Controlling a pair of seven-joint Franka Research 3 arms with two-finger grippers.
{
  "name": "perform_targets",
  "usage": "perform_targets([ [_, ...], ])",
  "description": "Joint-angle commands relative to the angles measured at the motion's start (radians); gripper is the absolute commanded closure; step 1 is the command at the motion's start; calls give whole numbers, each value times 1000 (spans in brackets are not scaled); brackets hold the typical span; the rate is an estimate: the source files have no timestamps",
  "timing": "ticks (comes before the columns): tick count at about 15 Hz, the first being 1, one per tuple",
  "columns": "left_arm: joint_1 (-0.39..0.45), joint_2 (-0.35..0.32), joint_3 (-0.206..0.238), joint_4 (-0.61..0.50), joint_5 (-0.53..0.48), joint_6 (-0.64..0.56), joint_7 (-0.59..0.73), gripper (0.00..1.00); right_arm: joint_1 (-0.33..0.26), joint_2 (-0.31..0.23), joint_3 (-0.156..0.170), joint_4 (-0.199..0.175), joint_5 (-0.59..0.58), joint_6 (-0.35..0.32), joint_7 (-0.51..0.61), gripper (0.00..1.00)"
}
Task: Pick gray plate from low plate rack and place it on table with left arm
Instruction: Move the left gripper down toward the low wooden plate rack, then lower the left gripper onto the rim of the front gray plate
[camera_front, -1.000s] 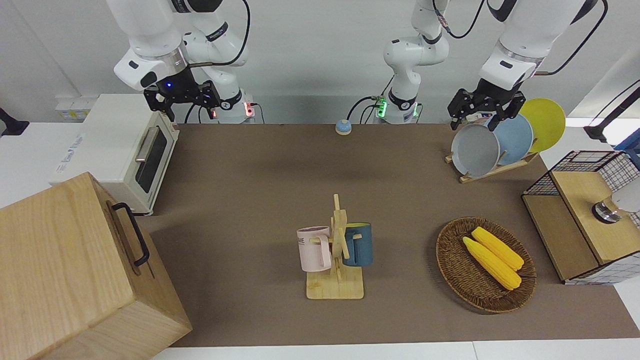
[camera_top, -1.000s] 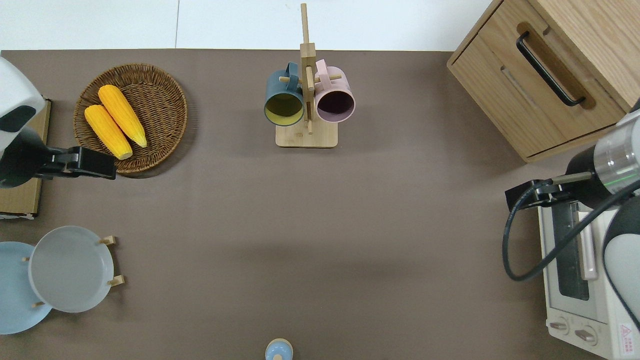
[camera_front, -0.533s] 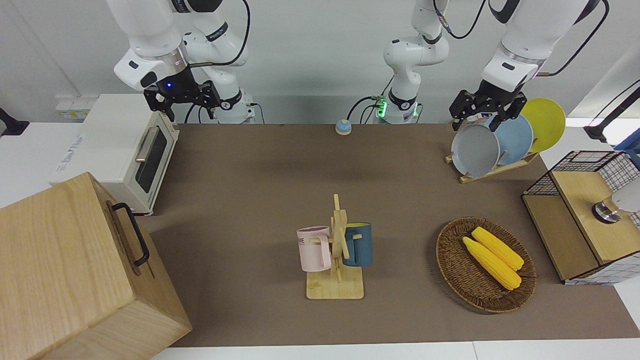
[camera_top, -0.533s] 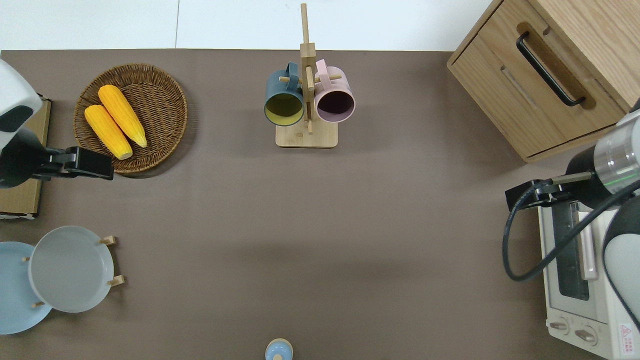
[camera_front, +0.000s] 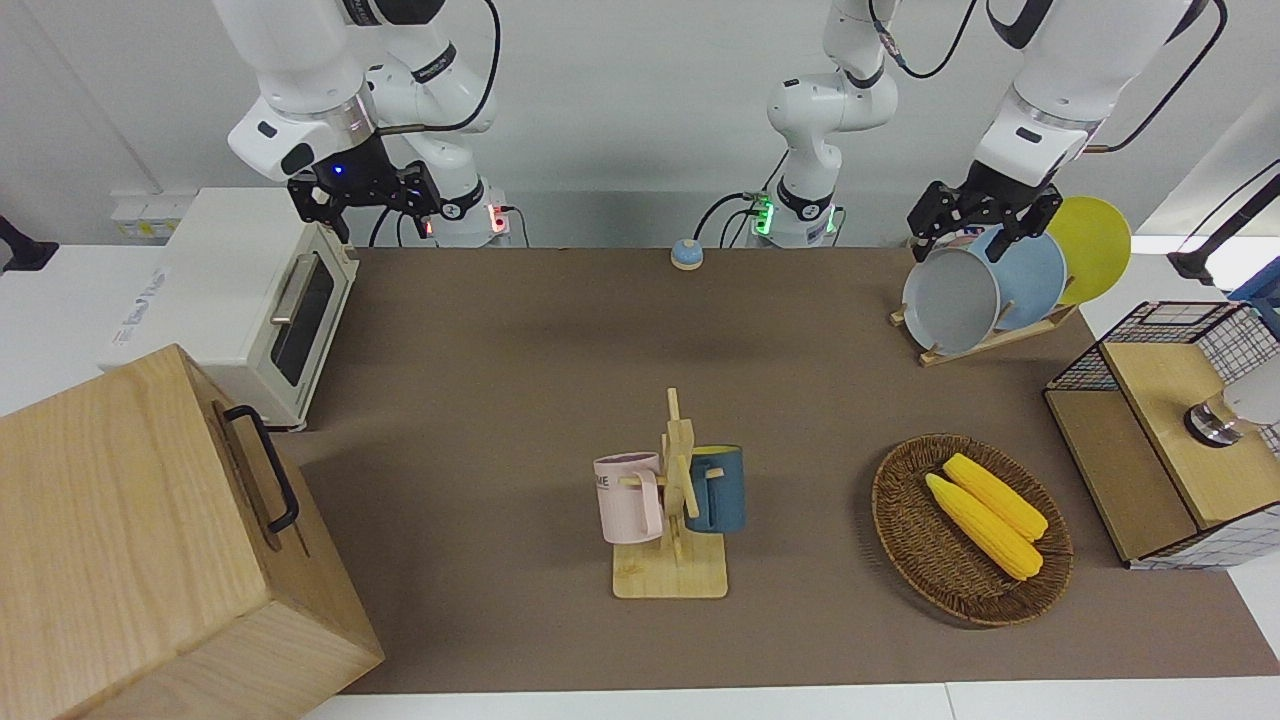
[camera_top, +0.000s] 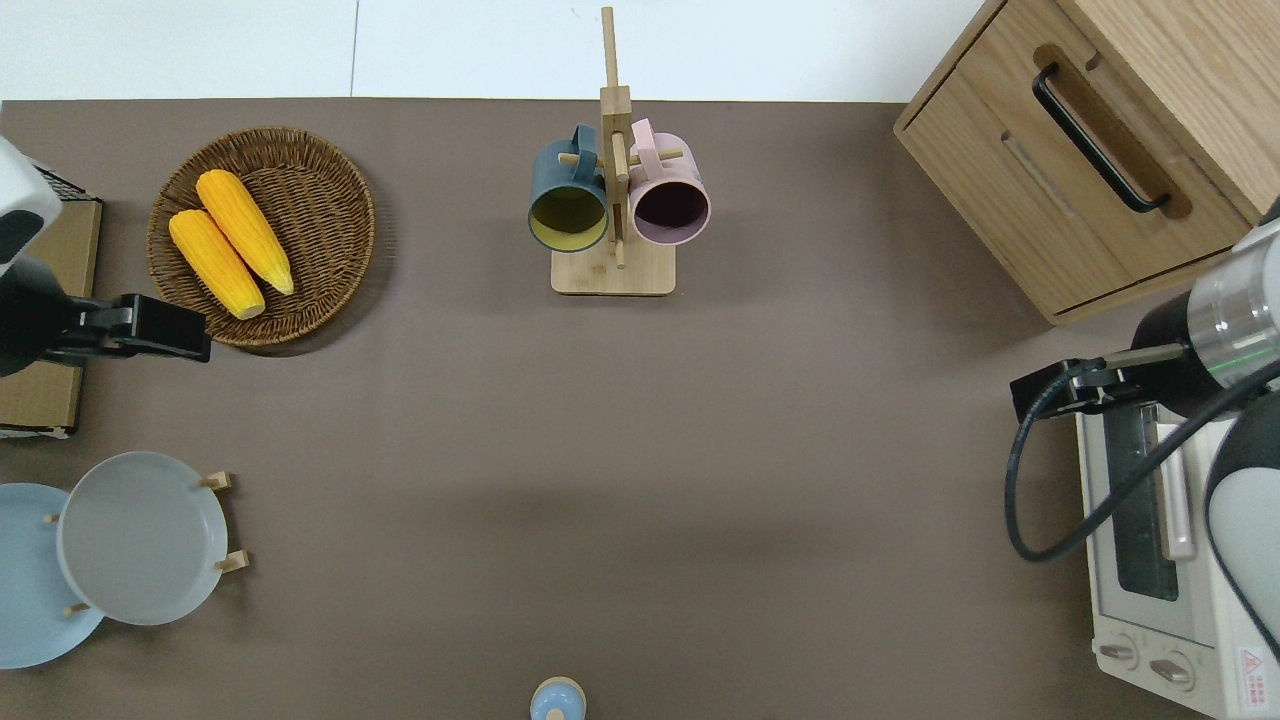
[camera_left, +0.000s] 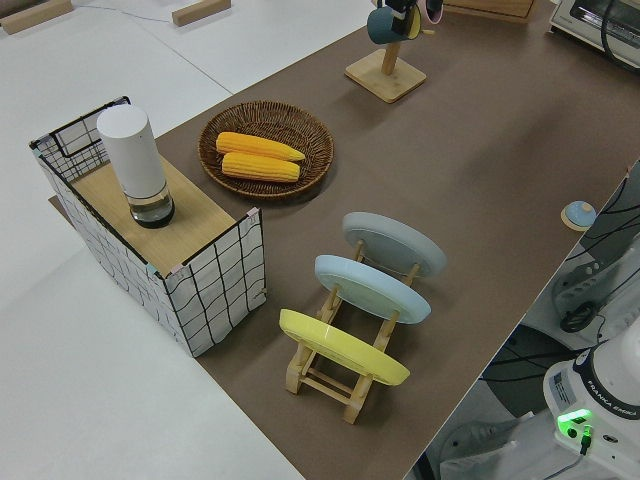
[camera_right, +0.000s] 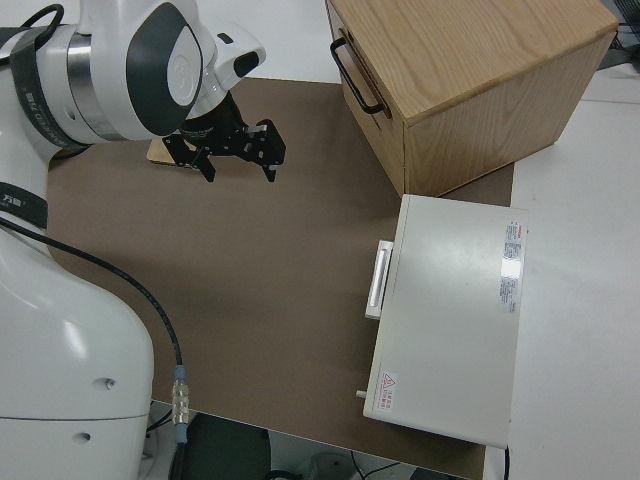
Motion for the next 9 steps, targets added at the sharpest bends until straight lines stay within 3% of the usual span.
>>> perform_targets([
  [1, 18, -19, 40, -32, -2, -7, 11, 0, -23, -2, 21, 7, -6, -11, 12, 17],
  [9, 20, -57, 141, -134, 43, 8, 14, 0, -23, -2, 21, 7, -6, -11, 12, 17],
])
